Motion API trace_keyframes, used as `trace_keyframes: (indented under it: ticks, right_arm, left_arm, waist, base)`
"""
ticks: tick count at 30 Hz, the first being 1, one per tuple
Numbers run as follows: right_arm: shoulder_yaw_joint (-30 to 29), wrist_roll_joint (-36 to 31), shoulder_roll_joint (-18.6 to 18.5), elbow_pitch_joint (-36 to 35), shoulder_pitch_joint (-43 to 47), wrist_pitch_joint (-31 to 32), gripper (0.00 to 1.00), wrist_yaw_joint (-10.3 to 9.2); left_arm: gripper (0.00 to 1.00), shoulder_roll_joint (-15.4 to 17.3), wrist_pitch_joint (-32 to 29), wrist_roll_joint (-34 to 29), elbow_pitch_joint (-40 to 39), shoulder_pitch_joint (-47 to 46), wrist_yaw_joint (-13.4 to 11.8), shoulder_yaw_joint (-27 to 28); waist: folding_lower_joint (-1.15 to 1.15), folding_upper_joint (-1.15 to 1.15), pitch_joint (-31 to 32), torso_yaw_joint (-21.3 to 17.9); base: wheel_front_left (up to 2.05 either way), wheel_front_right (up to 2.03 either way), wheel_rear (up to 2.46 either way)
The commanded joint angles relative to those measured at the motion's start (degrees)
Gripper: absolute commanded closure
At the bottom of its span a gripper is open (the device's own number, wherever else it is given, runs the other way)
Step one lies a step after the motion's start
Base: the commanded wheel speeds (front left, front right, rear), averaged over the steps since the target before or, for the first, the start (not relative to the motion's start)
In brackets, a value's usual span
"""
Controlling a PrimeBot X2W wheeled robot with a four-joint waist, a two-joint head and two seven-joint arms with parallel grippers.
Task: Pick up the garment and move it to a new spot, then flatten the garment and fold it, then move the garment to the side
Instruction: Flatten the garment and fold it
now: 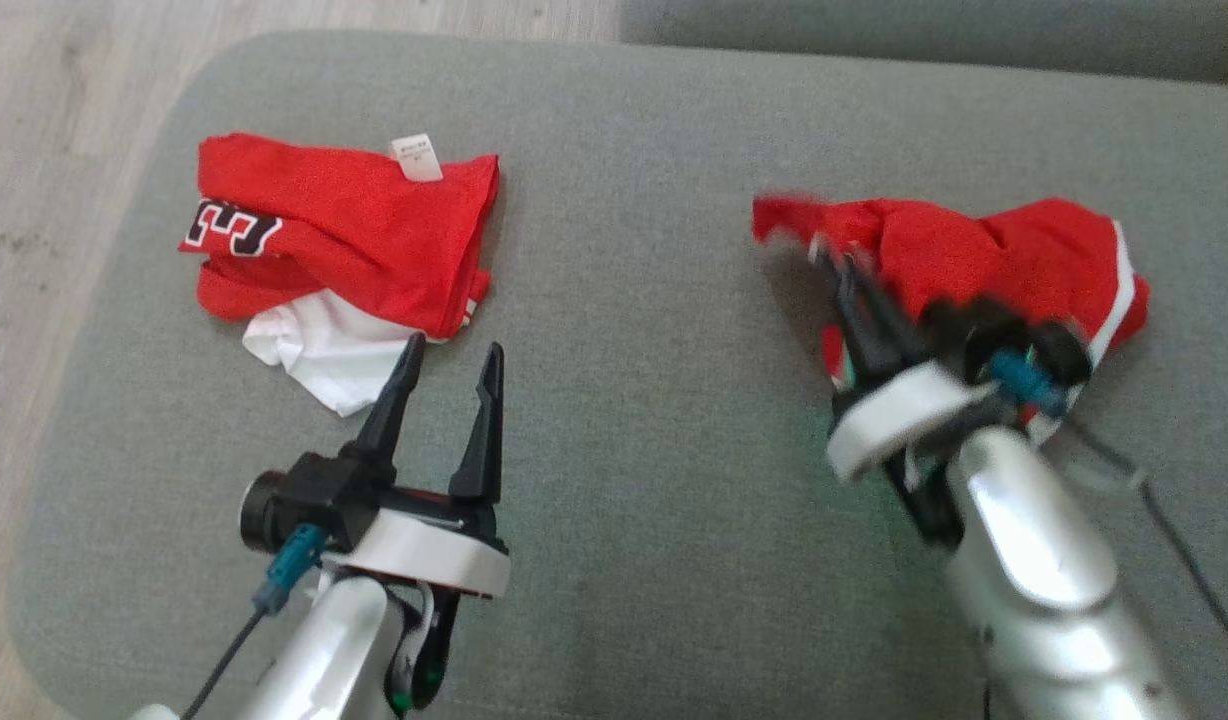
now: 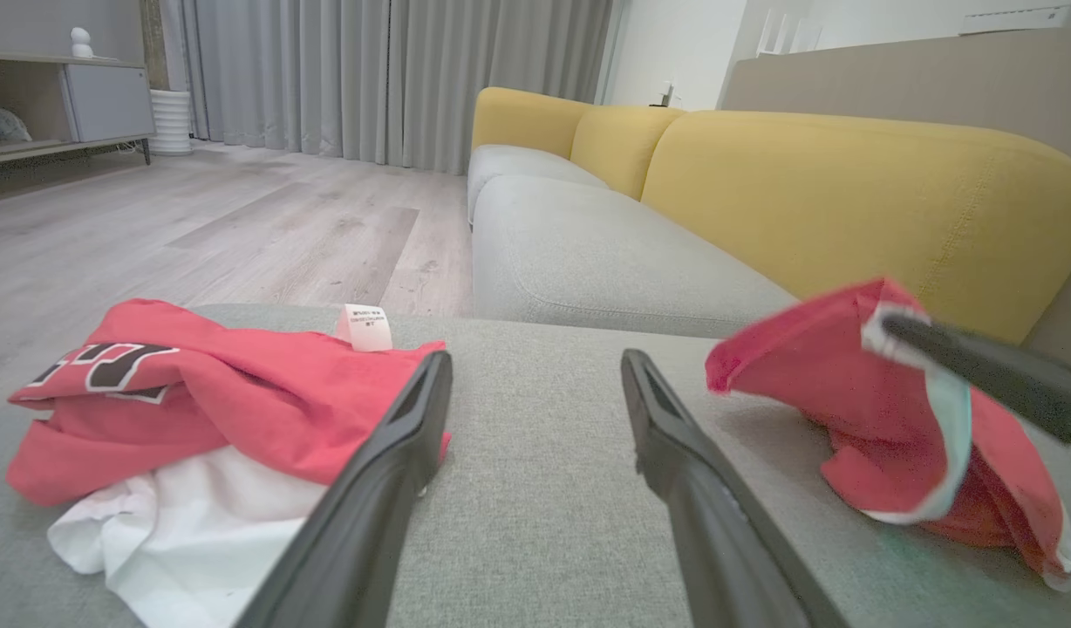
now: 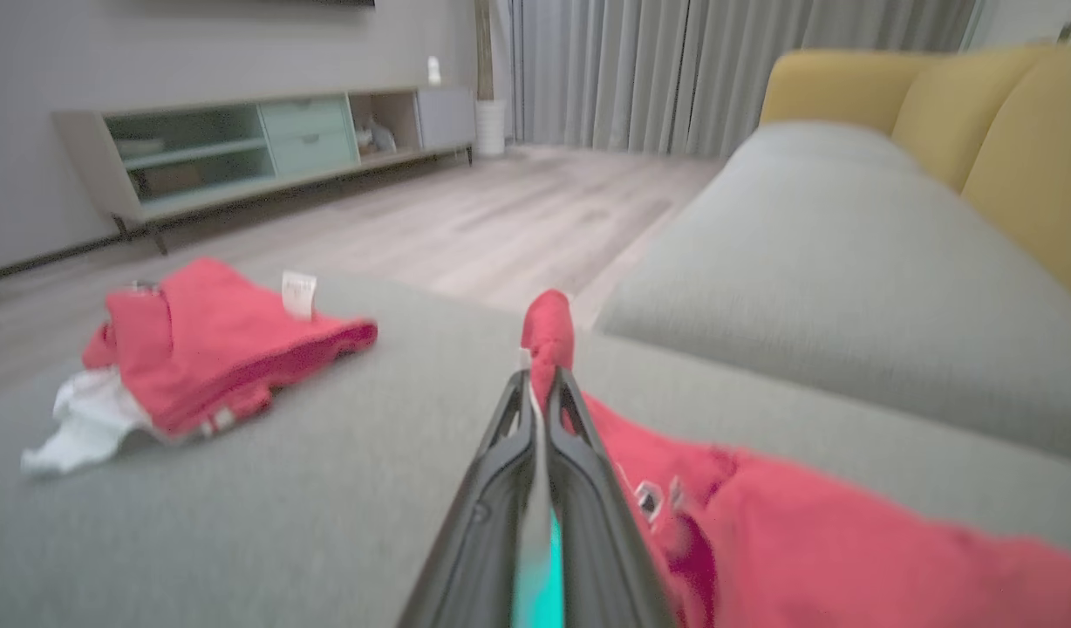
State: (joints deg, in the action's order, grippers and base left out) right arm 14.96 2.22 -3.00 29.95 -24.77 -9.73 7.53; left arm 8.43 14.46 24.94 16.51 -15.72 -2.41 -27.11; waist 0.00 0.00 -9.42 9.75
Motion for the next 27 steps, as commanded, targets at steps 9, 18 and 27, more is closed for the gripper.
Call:
trace_keyframes:
  ticks: [9,18,27]
  right_arm:
    - [-0.83,8.45,0.13,-2.09,-20.77,-3.53,1.0,-0.04]
    - [-8.39,12.56,0.13,-4.43,-28.13,-5.17,1.0,-0.04]
    - [-24.88,12.6,0.13,-4.41,-5.98,-0.48,1.0,-0.04]
  left_arm:
    - [0.0,-0.98,0.53,-1.74,-0.81,2.54,0.65,3.87]
    - [0.0,-0.8,0.53,-2.28,-1.74,5.07,0.28,5.91]
    - [0.0,-0.73,0.53,-3.25,-2.53,5.22,0.82,6.18]
  waist:
    - [0.0,0.0,5.89,2.06]
    - [0.0,0.0,7.4,-0.54]
    - [0.0,0.0,6.02,-6.47]
  base:
    - [0.0,0.0,0.0]
    - [0.0,0.0,0.0]
    - [0.0,0.0,0.0]
